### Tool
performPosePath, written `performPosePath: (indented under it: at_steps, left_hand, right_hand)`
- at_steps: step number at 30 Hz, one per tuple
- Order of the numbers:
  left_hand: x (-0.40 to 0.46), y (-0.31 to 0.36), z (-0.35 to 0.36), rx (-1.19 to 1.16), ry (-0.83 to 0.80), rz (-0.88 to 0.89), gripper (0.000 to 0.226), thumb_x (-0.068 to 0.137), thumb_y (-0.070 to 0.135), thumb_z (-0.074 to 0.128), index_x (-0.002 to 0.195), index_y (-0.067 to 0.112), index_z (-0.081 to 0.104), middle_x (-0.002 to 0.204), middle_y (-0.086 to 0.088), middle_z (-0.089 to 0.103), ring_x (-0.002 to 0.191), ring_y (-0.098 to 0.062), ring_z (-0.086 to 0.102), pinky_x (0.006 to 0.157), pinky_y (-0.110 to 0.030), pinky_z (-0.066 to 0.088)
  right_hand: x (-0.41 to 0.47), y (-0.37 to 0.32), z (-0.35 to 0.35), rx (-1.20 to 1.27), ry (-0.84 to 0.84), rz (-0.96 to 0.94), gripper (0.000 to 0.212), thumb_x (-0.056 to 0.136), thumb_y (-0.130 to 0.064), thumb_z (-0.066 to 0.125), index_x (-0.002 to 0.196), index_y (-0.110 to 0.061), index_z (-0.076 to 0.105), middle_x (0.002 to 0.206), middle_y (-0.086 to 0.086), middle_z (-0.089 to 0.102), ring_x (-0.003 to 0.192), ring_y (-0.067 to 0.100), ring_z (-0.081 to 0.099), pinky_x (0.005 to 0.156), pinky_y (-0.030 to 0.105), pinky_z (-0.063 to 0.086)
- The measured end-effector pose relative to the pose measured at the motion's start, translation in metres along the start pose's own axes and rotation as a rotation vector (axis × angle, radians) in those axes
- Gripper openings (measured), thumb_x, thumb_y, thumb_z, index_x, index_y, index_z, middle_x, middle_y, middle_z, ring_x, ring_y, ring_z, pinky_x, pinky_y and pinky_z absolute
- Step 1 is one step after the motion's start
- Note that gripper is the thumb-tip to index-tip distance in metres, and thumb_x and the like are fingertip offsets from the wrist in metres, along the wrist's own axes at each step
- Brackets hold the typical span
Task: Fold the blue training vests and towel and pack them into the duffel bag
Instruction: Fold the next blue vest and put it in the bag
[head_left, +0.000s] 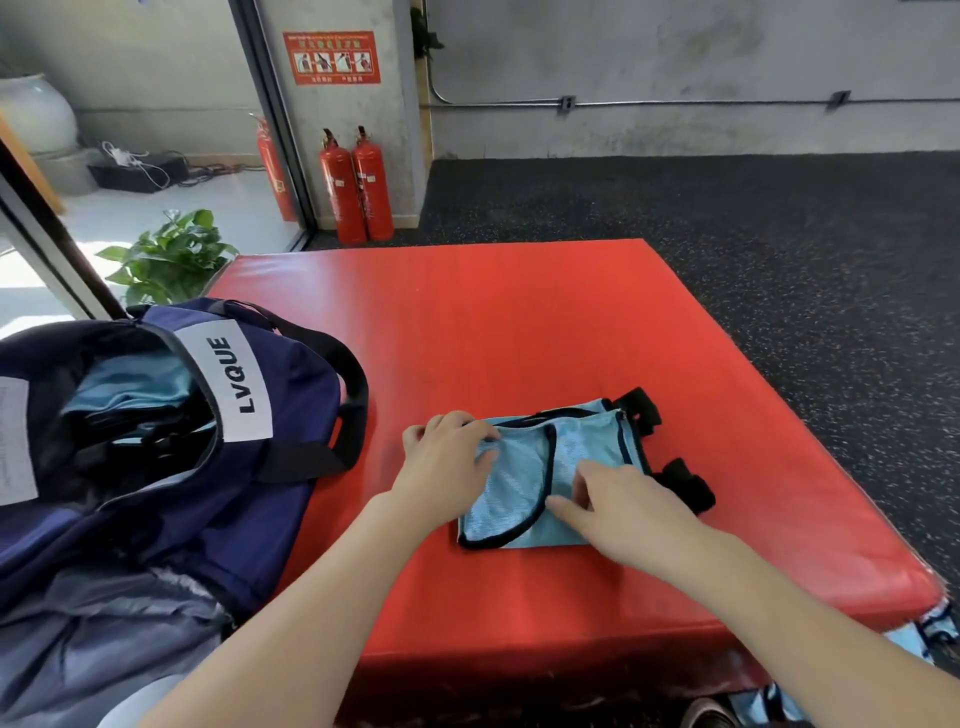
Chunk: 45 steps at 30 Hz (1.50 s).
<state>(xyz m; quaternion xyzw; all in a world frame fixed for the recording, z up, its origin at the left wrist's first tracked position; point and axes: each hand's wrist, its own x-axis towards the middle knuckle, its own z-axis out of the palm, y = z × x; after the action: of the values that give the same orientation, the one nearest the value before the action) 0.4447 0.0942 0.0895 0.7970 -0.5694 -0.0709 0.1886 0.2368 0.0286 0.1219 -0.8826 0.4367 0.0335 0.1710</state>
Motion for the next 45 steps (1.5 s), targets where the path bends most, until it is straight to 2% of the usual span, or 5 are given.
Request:
performPosePath:
  at_steps: [11,19,31,40,45]
  left_hand:
    - [-0.04,0.001,0.0,-0.106,0.013,0.091,0.014,0.095,0.038,0.06,0.107,0.038,0.067,0.081,0.013,0.053,0.079,-0.003,0.051,0.084,-0.032,0.035]
    - [-0.039,0.002,-0.003,-0.223,0.088,0.053,0.014,0.09,0.021,0.066,0.096,0.029,0.075,0.08,0.014,0.059,0.07,0.0,0.055,0.069,-0.008,0.038]
    - [-0.034,-0.005,0.002,-0.091,0.038,0.356,0.032,0.089,-0.001,0.056,0.102,0.02,0.076,0.104,0.009,0.069,0.103,-0.016,0.056,0.088,-0.038,0.051]
    - [-0.034,-0.007,-0.007,-0.16,-0.051,0.289,0.035,0.089,0.058,0.062,0.107,0.029,0.071,0.101,0.019,0.066,0.107,-0.002,0.051,0.09,-0.021,0.045]
    - [-0.032,-0.006,-0.004,-0.145,0.004,0.287,0.015,0.095,0.039,0.063,0.097,0.027,0.073,0.091,0.015,0.066,0.1,-0.009,0.052,0.089,-0.034,0.047]
  right_hand:
    - [0.029,0.038,-0.009,-0.107,0.127,-0.037,0.048,0.099,-0.058,0.044,0.133,-0.025,0.052,0.141,-0.005,0.049,0.134,0.024,0.041,0.105,0.042,0.037]
    - [0.015,0.021,0.006,0.024,0.18,-0.313,0.04,0.095,-0.058,0.054,0.123,-0.03,0.058,0.128,-0.015,0.053,0.128,0.012,0.043,0.105,0.035,0.039]
    - [0.015,0.019,0.019,0.032,0.201,-0.456,0.019,0.091,-0.046,0.067,0.099,-0.031,0.074,0.117,-0.013,0.065,0.114,0.014,0.056,0.096,0.033,0.042]
    - [0.021,0.022,0.022,0.243,0.174,-0.374,0.007,0.091,-0.037,0.069,0.091,-0.03,0.071,0.1,-0.017,0.068,0.101,0.005,0.06,0.094,0.036,0.048]
    - [0.017,0.022,0.017,0.257,0.131,-0.36,0.012,0.089,-0.05,0.067,0.091,-0.041,0.06,0.115,-0.021,0.061,0.115,0.004,0.051,0.103,0.035,0.043]
